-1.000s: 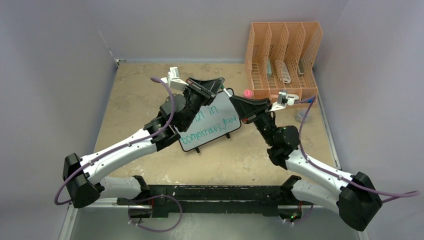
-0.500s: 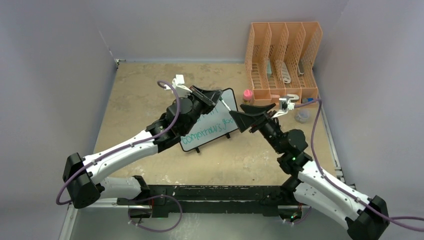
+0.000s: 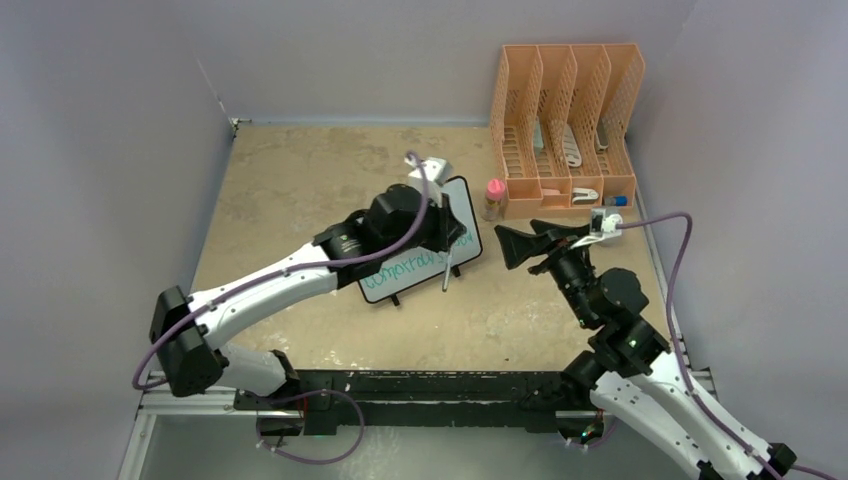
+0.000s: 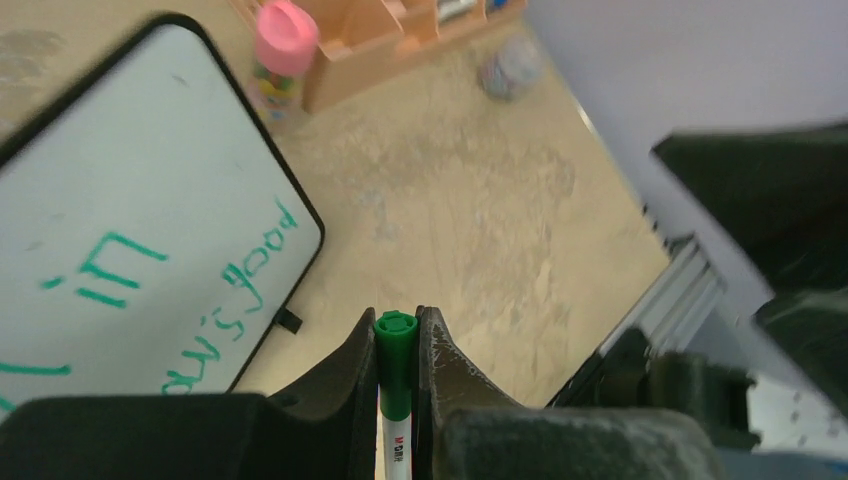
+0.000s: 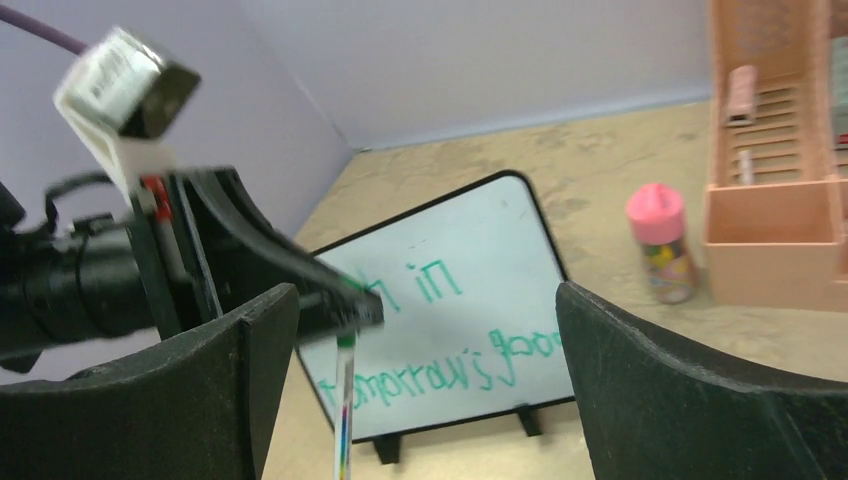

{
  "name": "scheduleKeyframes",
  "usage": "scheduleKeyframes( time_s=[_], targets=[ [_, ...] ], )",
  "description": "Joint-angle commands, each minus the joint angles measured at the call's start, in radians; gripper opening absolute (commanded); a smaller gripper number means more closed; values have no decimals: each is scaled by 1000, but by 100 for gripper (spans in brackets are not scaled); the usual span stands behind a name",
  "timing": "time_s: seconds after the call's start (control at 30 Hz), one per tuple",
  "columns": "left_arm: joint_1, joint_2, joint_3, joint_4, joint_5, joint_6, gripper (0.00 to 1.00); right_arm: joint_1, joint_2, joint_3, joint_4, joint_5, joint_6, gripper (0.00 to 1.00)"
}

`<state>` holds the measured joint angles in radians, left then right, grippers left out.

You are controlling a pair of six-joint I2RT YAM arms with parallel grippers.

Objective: Write a sentence on the whiteboard
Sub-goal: Place the whiteboard marker in the corner of the board.

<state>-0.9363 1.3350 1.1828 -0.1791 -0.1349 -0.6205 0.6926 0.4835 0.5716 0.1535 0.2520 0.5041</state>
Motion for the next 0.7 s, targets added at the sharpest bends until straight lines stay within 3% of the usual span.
scheduleKeyframes(
  time_s=[0.0, 0.5, 0.67],
  targets=[
    [-67, 128, 97, -157, 188, 281, 0, -4, -51, 65, -85, 173, -97, 99],
    [-222, 555, 168, -220, 165, 498, 1, -4, -171, 152, -213, 430, -178, 99],
    [-237, 595, 160, -186, 161, 511, 13, -4, -175, 151, -224, 456, -174, 99]
  ],
)
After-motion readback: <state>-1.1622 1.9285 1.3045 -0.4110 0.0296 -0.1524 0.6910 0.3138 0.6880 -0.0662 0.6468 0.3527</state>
